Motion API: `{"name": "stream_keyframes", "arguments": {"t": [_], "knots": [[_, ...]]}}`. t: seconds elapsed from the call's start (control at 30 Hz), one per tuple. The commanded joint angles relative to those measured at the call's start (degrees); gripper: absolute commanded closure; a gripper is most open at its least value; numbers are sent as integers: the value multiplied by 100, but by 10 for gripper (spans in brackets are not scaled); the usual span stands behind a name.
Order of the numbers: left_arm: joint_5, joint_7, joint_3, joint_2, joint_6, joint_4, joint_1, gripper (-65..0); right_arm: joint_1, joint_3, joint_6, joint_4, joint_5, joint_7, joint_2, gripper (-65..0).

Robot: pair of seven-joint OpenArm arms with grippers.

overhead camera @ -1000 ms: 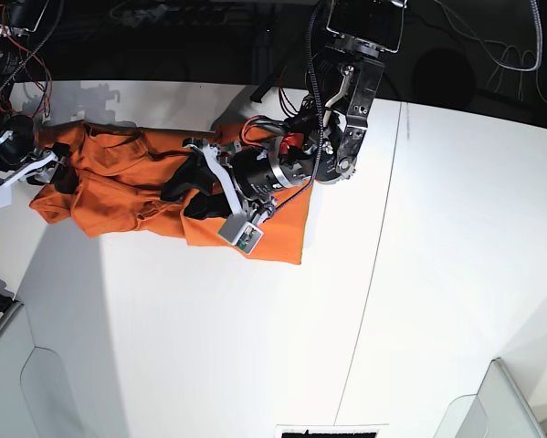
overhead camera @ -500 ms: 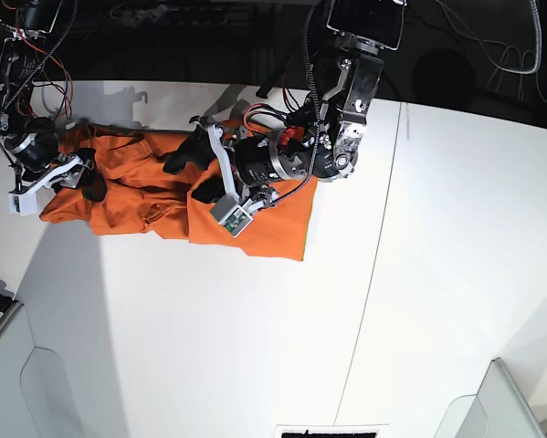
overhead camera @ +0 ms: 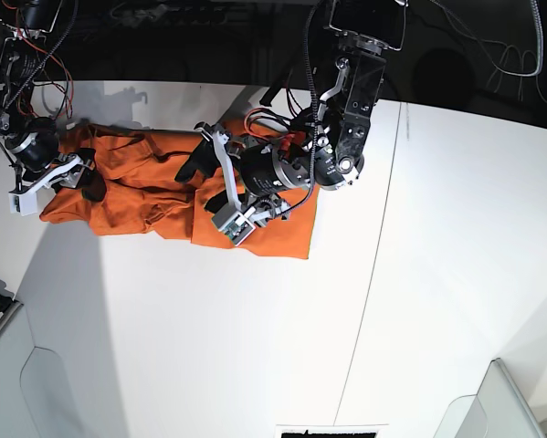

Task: Layout the t-shirt on the table in an organized manner, then fold the t-shirt properly
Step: 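Lay the held end over the strip middle and open the left gripper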

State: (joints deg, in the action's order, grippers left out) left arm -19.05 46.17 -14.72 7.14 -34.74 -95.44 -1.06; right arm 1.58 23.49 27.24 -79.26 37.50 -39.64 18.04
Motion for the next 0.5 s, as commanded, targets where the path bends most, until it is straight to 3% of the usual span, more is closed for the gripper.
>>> {"name": "stream_keyframes", "arguments": {"t": [0.0,0.07,0.13,0.3,0.47], "knots": [[-264,-136,9,61,-20,-168,103,-442,-26,0,17,-39,2,-55,50,-288],[-612,-133,17,61,-22,-205,103,-442,-26,0,17,-39,31,-72,50,-121],[-796,-131,17,61,-76,-205,87,-442,-28,0,22,-39,28,-70,52,0],[-693,-111,162,44,-105,-205,90,-442,-28,17,101,-39,31,-39,85,0],[-605,-87,1115,-164,-105,-205,79,-442,-133,317,304,-61,133,11,118,0]]}}
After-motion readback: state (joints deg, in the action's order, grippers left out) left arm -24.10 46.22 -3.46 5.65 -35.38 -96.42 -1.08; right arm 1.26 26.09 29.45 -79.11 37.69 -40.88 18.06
